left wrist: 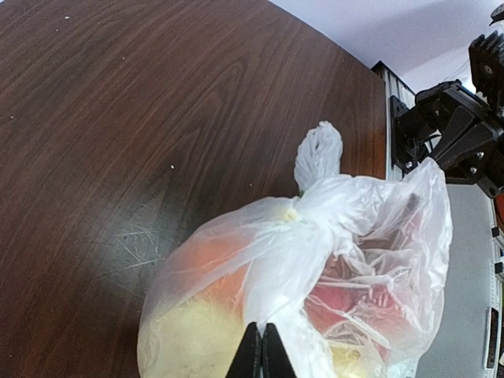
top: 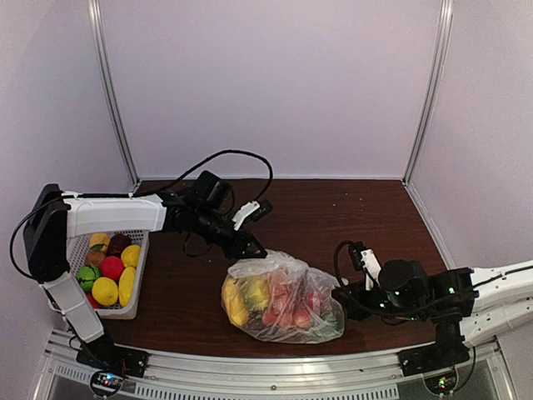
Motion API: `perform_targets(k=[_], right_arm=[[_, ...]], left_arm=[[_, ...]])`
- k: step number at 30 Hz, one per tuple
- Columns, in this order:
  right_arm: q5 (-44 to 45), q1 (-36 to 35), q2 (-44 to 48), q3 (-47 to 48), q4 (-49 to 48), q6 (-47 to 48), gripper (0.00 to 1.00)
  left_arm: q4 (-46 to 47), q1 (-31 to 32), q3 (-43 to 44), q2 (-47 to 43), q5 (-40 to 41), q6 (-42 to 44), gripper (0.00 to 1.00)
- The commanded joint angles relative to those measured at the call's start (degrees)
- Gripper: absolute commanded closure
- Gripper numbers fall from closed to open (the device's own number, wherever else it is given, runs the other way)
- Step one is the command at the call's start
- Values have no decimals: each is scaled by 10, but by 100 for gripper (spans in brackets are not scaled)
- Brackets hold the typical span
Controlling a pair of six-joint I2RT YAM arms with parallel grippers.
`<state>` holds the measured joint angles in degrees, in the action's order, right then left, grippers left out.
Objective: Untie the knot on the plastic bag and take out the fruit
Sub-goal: Adjust the takeout bag at the center of the board.
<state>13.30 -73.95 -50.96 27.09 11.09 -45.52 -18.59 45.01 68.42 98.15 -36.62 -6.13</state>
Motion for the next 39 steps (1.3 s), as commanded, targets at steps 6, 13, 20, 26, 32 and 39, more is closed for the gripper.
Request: perform_targets(k=[6,13,20,26,32,39], right_arm=[[63,69,-79,126,-17,131,100],[26,101,-121,85,-59,131,100],[18,104,-124,0,-103,69,100],[15,104,-92,22,-64,94,93],[23,103,-55,104,12,146,42],[-3,102,-109,206,37,174,17]], left_arm=[[206,-1,-140,-176,77,-145,100],[330,18,-286,-261,122,-229,100],[292,79,-324,-249,190,-225,100],[302,93,-332,-265,198,-226,100],[241,93,-286,-289,227,-198,65],[35,89,-124,-241,288,-97,35]])
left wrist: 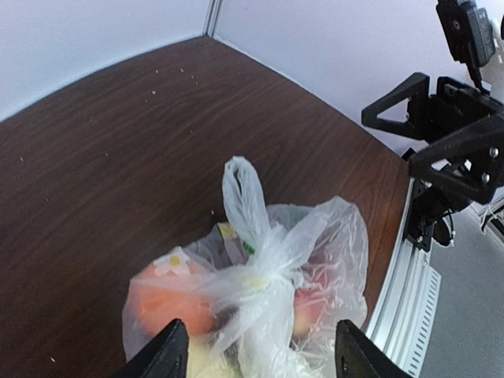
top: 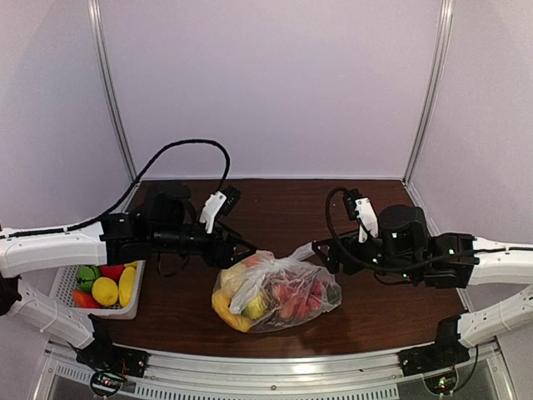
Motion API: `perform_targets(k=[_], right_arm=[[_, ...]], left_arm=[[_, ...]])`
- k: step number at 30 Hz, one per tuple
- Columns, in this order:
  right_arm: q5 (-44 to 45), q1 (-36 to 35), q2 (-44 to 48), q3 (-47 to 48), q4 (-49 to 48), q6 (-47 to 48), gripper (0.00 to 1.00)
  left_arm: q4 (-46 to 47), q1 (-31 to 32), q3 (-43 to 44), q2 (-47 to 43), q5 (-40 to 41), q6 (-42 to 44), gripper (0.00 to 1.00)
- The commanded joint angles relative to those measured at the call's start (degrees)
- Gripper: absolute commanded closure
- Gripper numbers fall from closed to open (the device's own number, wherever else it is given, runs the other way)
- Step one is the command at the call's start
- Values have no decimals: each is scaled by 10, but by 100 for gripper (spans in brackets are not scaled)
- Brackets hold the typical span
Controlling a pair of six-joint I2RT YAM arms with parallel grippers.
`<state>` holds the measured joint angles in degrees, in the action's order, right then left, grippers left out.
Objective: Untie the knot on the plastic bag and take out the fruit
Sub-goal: Adjust the takeout bag at the center of the board, then untie the bag handles from the takeout bag.
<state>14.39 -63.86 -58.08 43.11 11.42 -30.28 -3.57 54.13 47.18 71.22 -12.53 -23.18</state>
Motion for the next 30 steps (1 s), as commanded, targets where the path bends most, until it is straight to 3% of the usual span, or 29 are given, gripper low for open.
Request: perform_targets(k=[1,10,16,30], right_arm=[[-21,1,-52,60,35,24,16],[-57,2,-190,169,85,11,15],[-78,3,-241,183,87,2,27],[-110,19,-300,177,55,18,46]], left_arm=[[-130,-6,110,40,49,87,34],[-98,-91,159,79,-72,168,28],[-59,-111,133,72,-167,167,28],[-68,-111,136,113,-198,166,30]])
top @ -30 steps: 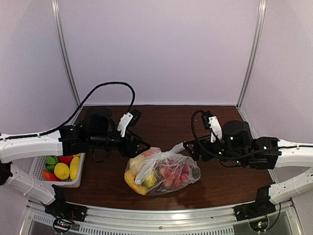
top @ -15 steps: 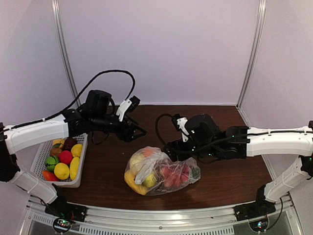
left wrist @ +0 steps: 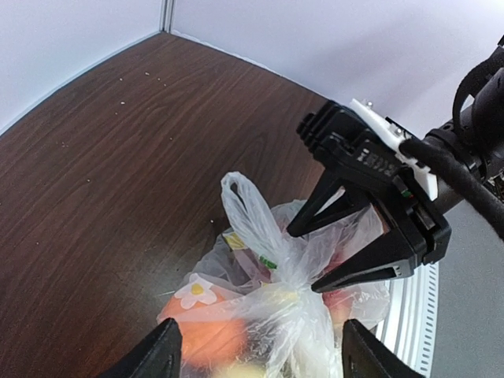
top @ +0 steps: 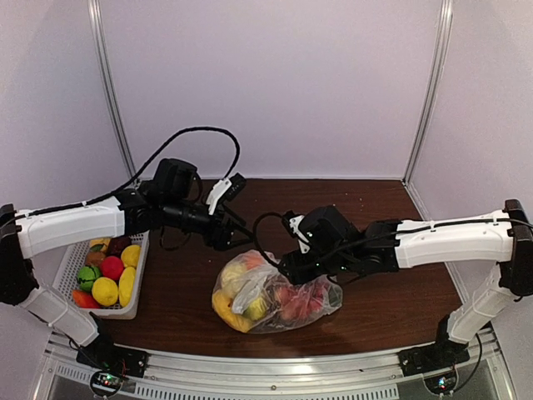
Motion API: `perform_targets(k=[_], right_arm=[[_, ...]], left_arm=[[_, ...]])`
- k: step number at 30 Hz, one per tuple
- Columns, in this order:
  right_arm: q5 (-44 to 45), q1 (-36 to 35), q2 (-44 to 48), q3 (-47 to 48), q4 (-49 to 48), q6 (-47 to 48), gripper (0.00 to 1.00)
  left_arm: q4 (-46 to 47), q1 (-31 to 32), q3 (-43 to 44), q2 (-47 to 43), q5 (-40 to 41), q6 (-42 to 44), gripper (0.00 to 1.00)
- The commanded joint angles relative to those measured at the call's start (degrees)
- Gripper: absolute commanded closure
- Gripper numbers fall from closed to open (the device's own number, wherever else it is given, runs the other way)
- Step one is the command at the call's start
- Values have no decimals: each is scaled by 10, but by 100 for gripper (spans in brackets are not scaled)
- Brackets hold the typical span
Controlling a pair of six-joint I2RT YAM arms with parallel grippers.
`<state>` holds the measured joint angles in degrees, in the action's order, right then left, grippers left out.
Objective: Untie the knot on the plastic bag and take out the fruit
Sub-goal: Untie the bag handles from the takeout bag.
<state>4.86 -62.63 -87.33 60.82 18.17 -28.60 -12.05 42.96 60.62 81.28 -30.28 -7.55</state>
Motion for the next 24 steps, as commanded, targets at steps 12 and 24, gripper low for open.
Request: perform_targets(k=[12,24], right_arm=[[-46,13,7,-46,-81,-13,100],[-48,14,34,-86,-135,-34,100]], left_arm=[[-39,34,25,60,-5,45,39],[-67,67,41,87,24,62,42]])
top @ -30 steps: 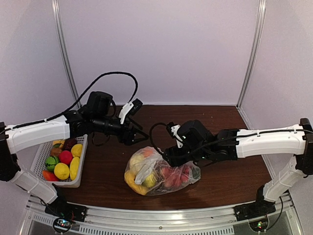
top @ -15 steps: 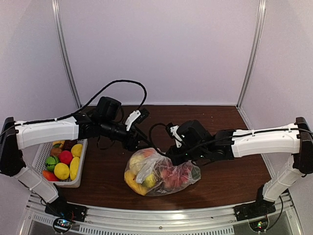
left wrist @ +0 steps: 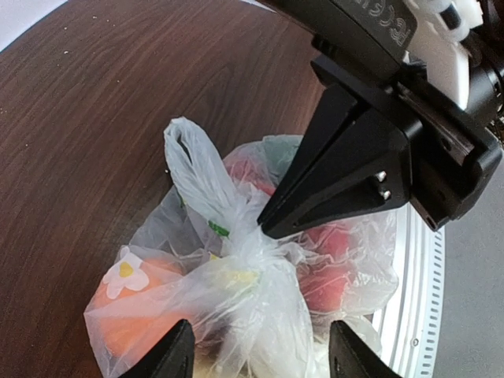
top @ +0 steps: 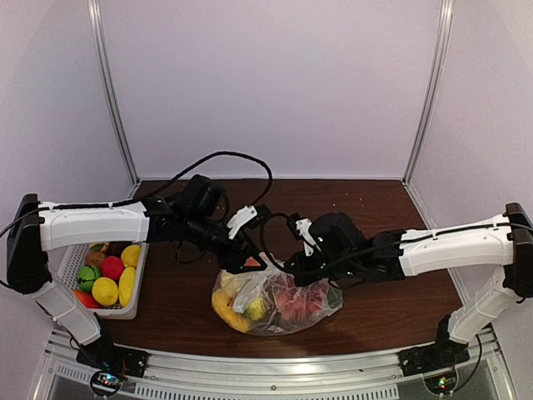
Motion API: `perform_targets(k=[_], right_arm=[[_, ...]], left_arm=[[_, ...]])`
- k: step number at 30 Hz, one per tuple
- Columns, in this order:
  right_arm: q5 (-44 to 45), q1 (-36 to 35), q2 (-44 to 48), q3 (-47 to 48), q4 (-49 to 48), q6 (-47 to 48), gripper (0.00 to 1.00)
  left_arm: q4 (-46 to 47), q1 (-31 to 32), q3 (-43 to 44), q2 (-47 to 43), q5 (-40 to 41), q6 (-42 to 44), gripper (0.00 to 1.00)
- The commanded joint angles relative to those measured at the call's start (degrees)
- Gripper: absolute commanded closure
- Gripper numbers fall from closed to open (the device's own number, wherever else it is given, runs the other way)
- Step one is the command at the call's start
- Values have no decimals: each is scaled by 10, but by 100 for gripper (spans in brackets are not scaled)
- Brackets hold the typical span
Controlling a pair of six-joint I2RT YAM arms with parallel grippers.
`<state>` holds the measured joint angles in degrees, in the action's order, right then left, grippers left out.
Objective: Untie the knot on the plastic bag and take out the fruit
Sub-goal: Untie the bag handles from the takeout bag.
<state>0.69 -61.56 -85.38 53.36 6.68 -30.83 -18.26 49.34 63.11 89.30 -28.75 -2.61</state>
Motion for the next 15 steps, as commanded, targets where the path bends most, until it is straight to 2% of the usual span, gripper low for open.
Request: perform_targets(k=[1,15], right_arm=[[-5,3,16,-13,-22,-12,100],[1,4,38,-32,-38,-21,100]], left_arm=[[-5,6,16,9,8,13,44],[-15,24,25,36,29,8,67]])
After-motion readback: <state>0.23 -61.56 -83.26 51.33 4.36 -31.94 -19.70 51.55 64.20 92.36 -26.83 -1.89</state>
